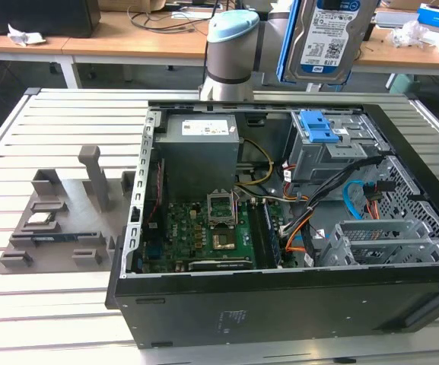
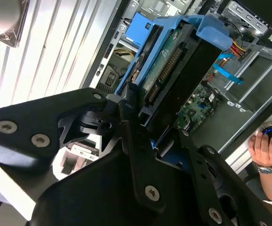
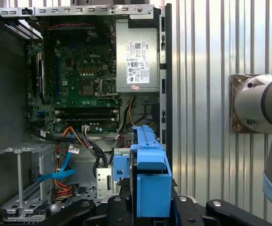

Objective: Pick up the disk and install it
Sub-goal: 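Pick up the disk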

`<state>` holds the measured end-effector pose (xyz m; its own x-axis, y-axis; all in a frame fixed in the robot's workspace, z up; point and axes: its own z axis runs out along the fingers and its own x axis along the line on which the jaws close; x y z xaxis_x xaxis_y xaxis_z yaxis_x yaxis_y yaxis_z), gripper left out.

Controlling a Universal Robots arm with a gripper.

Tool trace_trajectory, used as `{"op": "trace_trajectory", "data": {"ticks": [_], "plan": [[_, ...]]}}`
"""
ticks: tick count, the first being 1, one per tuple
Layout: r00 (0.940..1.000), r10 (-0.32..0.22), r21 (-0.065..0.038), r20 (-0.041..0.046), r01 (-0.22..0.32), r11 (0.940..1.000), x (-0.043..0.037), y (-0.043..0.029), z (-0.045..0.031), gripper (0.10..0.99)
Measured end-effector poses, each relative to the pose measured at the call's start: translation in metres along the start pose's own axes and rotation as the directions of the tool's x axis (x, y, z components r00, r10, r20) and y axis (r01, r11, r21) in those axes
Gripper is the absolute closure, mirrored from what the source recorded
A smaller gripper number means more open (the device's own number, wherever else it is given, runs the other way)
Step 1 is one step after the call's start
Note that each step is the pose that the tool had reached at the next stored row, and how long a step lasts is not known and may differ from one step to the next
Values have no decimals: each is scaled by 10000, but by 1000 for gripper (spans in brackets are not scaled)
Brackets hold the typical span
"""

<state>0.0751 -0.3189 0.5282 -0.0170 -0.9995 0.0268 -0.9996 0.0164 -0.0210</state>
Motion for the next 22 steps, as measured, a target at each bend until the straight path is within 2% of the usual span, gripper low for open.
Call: {"op": "trace_trajectory", "data": {"ticks": [2,15,22], "plan": [[10000,-1,0,0,1,10000,19,-1,0,722],[10000,1,-1,-9,-1,10000,336,-5,12,722],[10000,0,0,-26,0,10000,427,-7,18,722]]}}
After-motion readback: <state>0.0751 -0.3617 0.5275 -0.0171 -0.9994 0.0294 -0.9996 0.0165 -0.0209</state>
